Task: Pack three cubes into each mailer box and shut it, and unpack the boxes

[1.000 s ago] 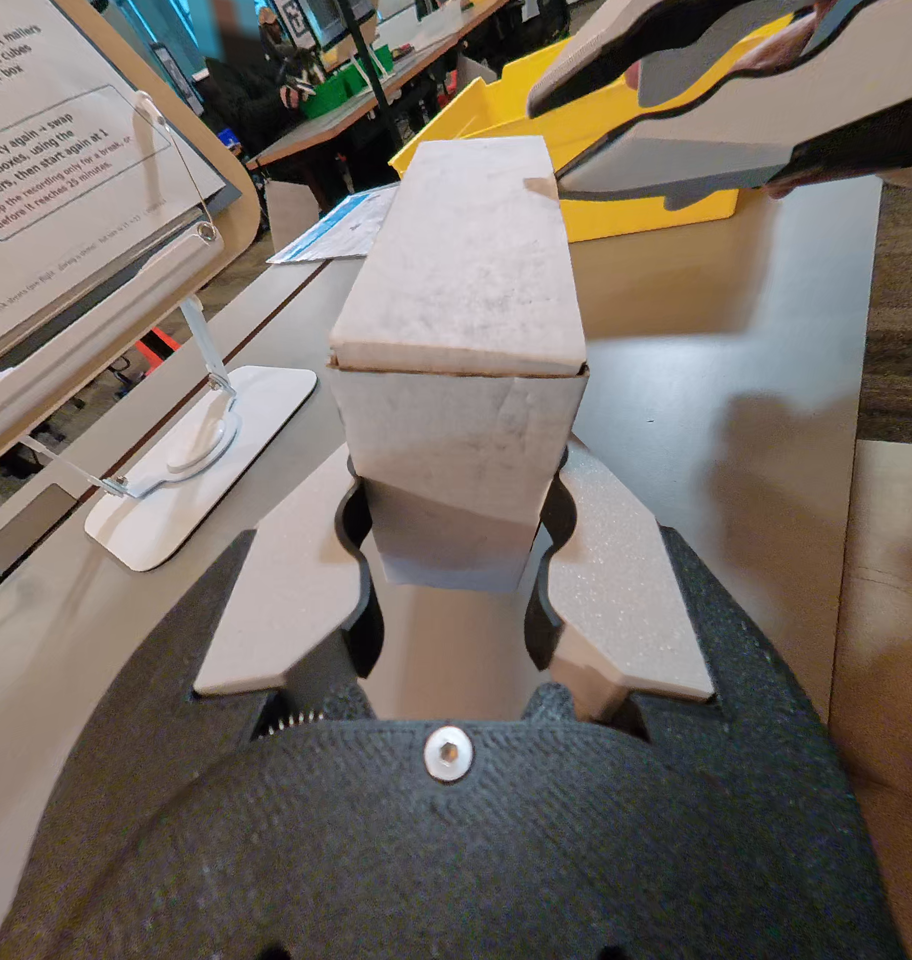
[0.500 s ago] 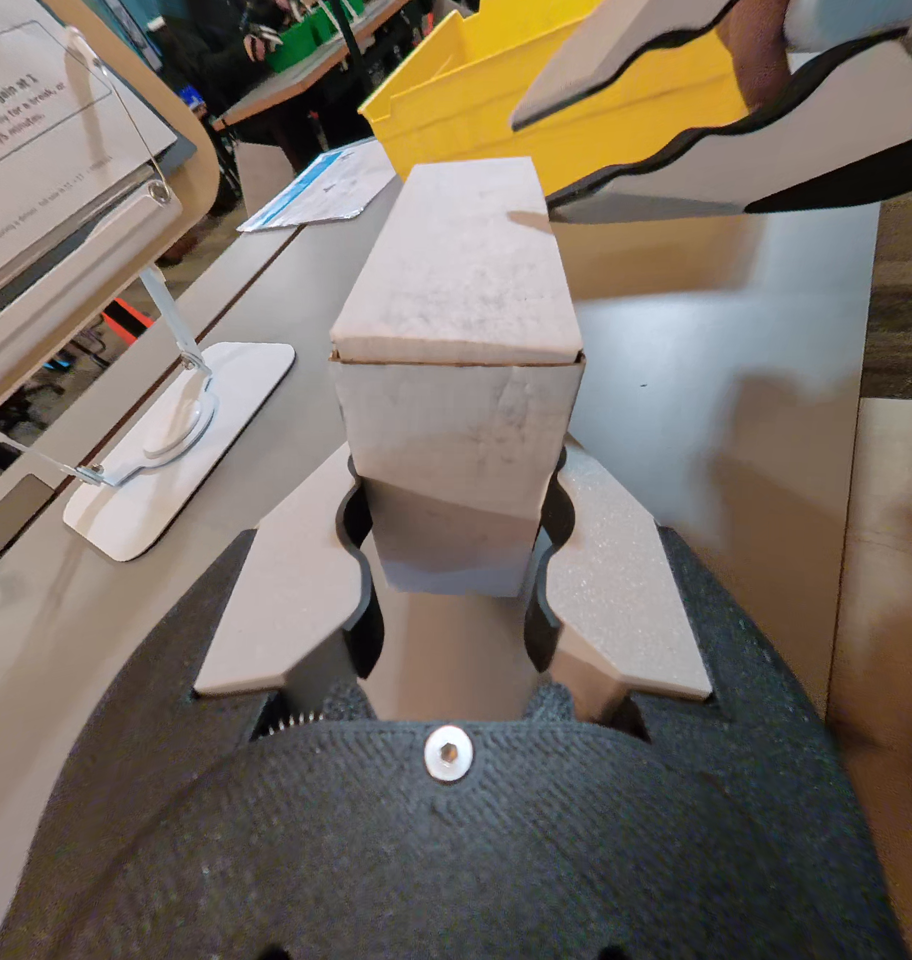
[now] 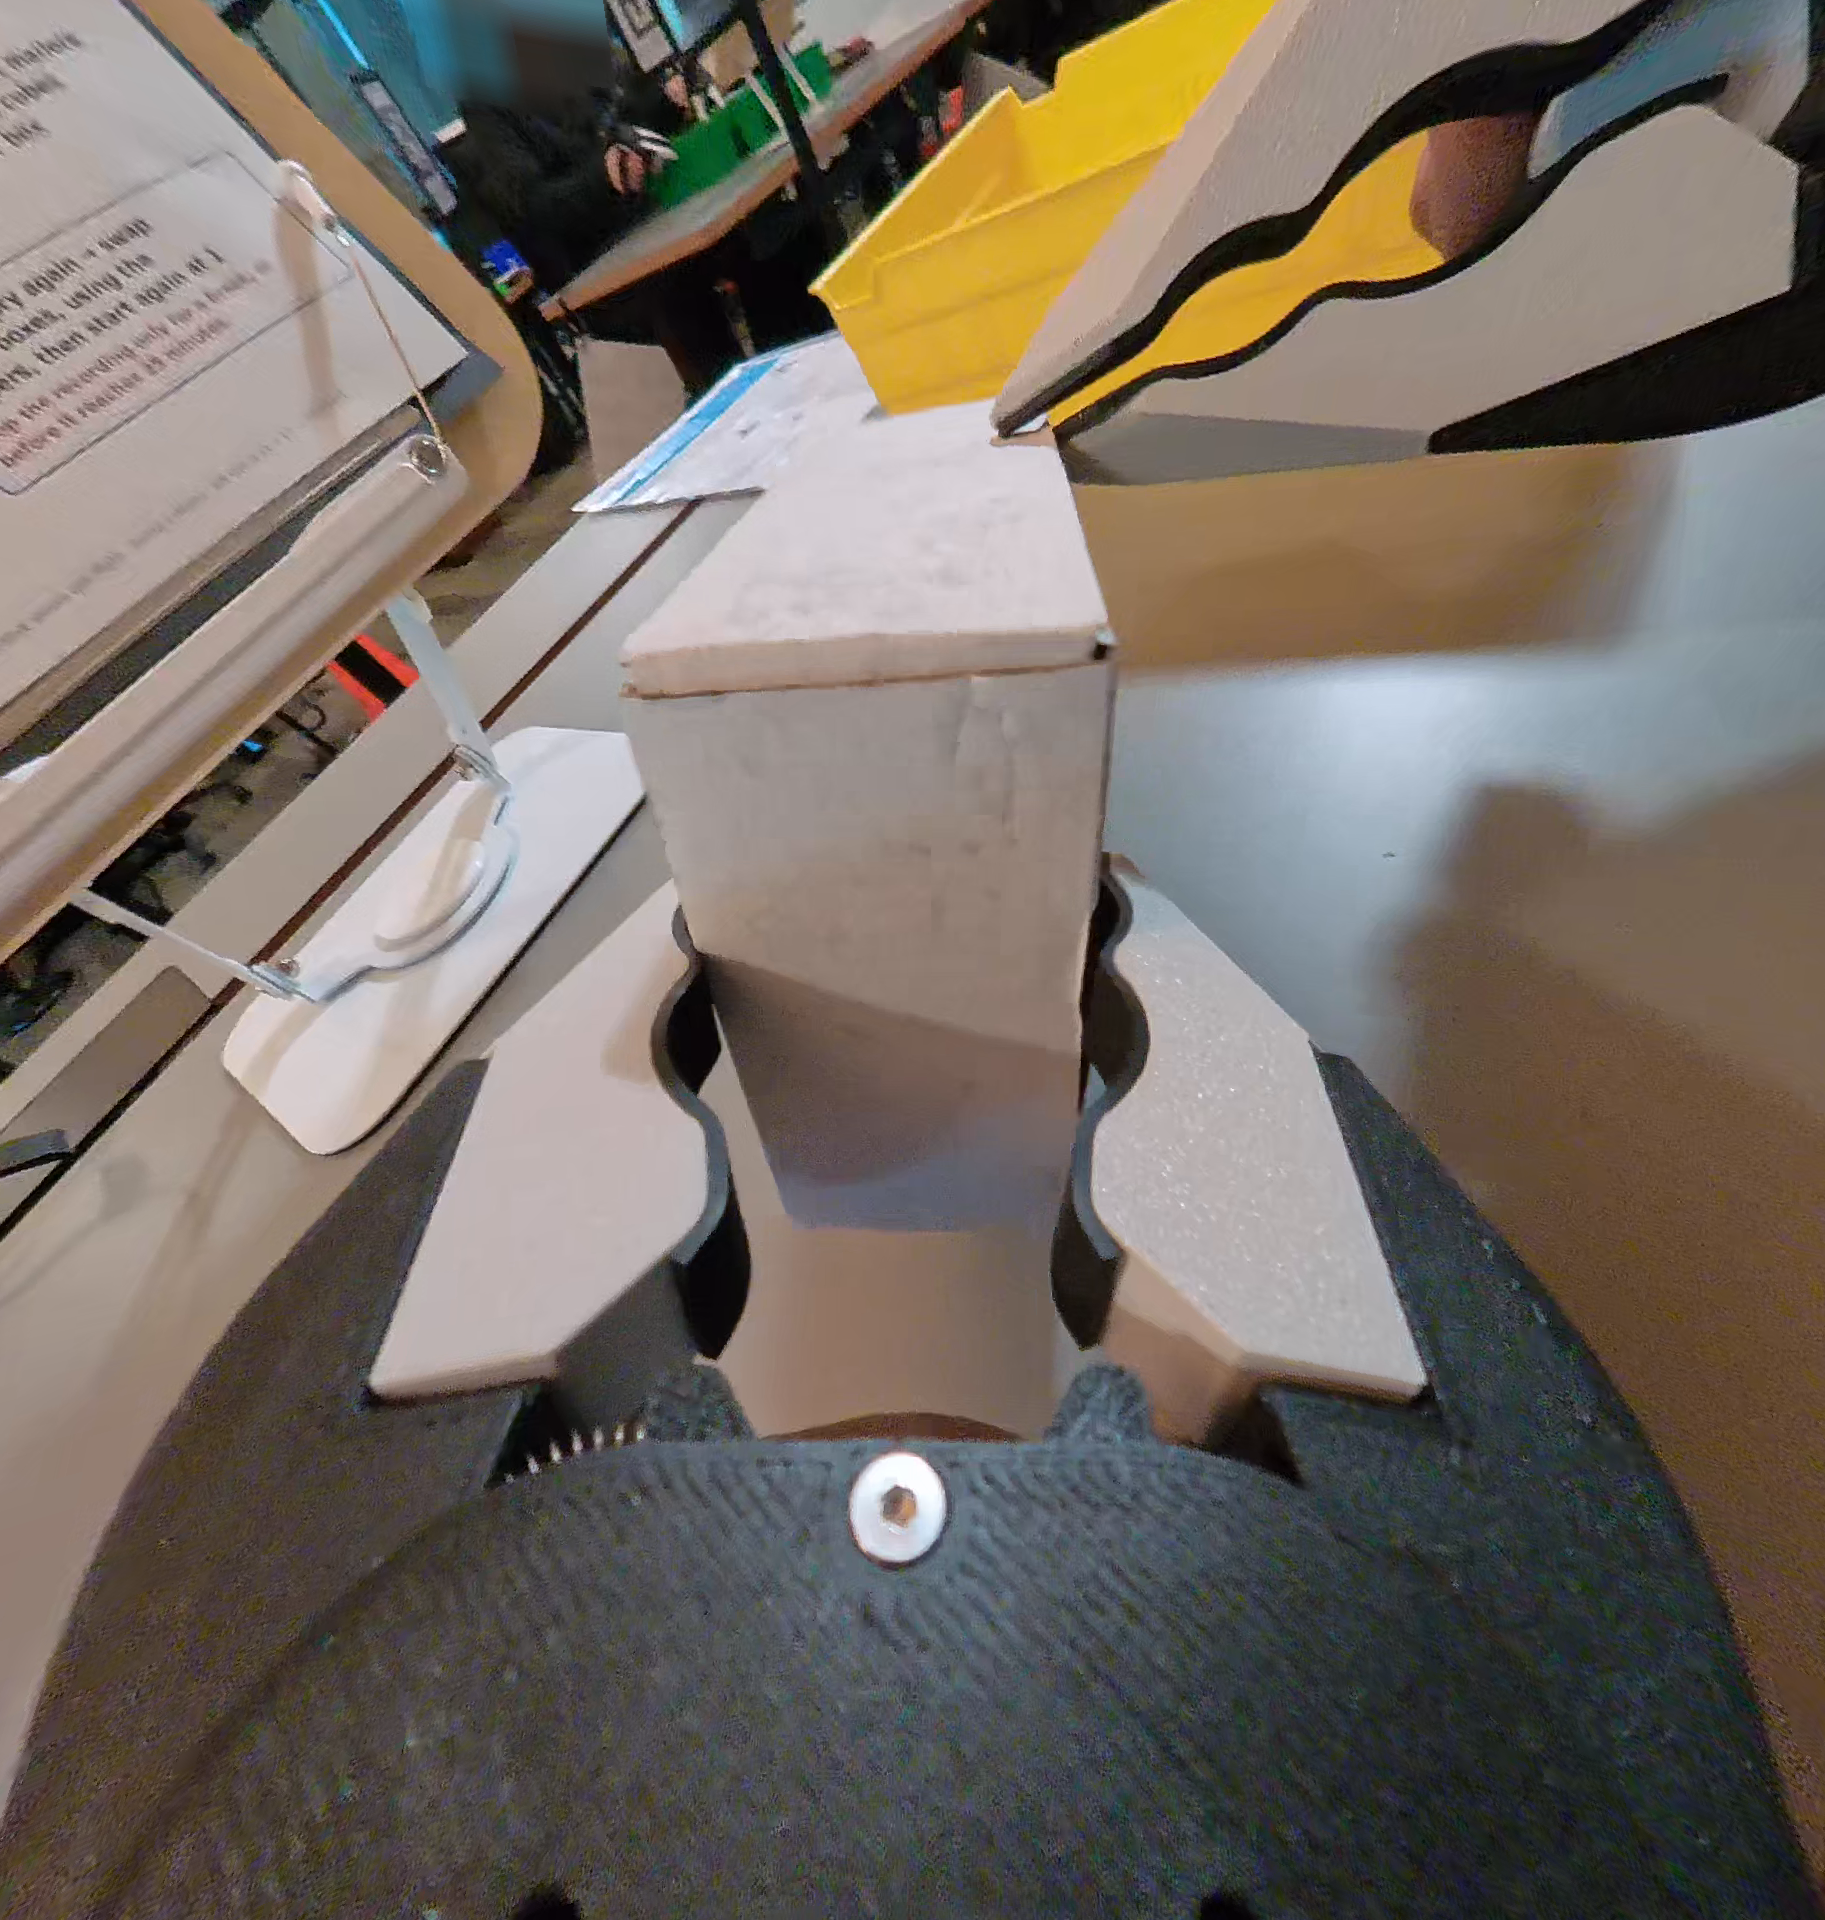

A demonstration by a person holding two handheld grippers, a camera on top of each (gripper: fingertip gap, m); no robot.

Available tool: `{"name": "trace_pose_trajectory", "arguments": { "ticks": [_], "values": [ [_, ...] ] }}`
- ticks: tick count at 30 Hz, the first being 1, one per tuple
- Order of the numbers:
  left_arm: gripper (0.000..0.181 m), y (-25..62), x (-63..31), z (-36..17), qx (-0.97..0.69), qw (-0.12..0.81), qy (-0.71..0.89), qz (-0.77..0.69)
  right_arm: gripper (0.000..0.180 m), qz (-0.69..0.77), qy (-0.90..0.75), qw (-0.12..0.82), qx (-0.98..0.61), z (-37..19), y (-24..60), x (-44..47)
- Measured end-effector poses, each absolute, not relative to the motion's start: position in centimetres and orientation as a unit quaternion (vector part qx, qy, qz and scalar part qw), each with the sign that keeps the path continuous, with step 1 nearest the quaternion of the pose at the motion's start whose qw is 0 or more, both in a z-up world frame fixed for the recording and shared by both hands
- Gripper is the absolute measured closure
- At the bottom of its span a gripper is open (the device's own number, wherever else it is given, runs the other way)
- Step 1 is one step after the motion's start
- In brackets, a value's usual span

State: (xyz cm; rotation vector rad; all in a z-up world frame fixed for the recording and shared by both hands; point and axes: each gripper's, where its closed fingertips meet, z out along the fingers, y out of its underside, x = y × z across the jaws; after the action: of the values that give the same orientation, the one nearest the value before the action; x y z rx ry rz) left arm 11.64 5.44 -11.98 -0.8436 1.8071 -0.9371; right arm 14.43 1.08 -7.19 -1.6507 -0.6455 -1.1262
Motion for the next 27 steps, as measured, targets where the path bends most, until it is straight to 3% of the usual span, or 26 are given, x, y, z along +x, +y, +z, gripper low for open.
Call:
{"name": "trace_pose_trajectory", "arguments": {
  "ticks": [4,12,27],
  "values": [
    [0.093,6.4,12.8,-12.6,-0.375,0.449,0.725,-0.363,0.179,-0.446,-0.299,0.5,-0.68,-7.5,1.4,13.6],
    [0.101,6.6,13.0,-13.1,-0.387,0.44,0.719,-0.373,0.177,-0.379,-0.306,0.528,-0.696,-8.0,0.9,12.8],
    [0.11,6.7,11.6,-13.4,-0.372,0.436,0.734,-0.365,0.178,-0.416,-0.318,0.544,-0.655,-8.0,1.4,12.3]
  ]
}}
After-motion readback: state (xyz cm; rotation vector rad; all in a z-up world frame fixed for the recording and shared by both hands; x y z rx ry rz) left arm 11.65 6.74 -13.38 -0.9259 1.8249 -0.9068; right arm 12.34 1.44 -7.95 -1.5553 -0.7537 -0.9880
